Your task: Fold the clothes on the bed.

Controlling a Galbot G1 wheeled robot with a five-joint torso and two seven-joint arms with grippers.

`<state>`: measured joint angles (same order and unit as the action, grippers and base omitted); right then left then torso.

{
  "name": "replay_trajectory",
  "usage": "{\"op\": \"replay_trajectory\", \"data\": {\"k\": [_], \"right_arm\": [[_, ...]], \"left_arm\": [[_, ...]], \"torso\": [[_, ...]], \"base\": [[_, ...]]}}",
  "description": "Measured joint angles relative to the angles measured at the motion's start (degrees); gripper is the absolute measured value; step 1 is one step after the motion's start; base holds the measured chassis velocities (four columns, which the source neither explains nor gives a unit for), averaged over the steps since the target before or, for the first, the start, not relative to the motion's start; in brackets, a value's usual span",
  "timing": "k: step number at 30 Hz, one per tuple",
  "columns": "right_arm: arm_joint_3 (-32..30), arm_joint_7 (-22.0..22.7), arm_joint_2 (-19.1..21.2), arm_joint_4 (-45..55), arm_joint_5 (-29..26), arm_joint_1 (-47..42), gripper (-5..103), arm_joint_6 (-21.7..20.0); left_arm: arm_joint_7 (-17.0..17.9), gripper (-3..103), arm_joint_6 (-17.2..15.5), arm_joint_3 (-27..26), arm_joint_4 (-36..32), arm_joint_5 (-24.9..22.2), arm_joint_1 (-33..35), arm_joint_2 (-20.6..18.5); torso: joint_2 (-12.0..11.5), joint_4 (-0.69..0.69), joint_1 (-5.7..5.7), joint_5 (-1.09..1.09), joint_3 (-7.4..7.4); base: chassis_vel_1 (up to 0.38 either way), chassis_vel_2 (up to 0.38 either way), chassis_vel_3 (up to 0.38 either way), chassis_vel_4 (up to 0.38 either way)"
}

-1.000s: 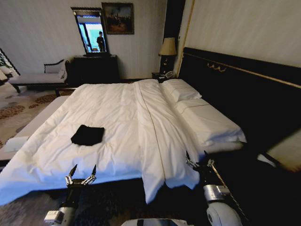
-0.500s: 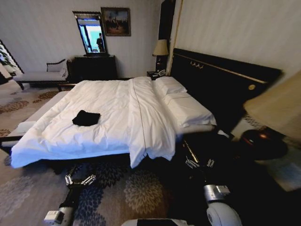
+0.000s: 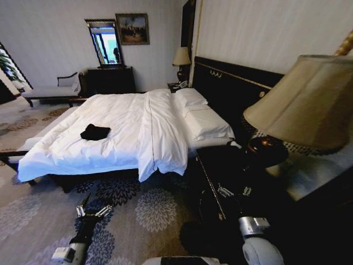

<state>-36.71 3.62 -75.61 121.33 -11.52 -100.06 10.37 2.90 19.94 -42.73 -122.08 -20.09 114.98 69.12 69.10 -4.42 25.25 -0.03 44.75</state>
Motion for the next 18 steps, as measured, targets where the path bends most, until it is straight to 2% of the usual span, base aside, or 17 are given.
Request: {"op": "replay_trajectory", "data": {"k": [3,8,18], "right_arm": [[0.02,0.0,-0.01,0.01,0.0,0.03,100,0.0],[0.02,-0.01,-0.01,0.01,0.0,0.08,100,0.0],[0.01,-0.01,0.0,0.0,0.0,0.05,100,0.0]], "left_arm": [[0.01,100,0.0,-0.02,0.0,0.0,-0.01,-0.02],[0.03,100,0.0,-0.04,0.0,0.0,-0.01,-0.03],[0.02,100,0.0,-0.02,0.0,0.0,0.0,-0.01]], "torso": [[-0.02,0.01,0.07,-0.05,0.02],[-0.04,0.01,0.11,0.02,0.03],[-0.02,0.0,0.02,0.04,0.01]], "base": [[0.019,0.056,0.001,-0.042],[0.013,0.106,0.003,-0.077],[0.024,-0.059,-0.045,0.058]]}}
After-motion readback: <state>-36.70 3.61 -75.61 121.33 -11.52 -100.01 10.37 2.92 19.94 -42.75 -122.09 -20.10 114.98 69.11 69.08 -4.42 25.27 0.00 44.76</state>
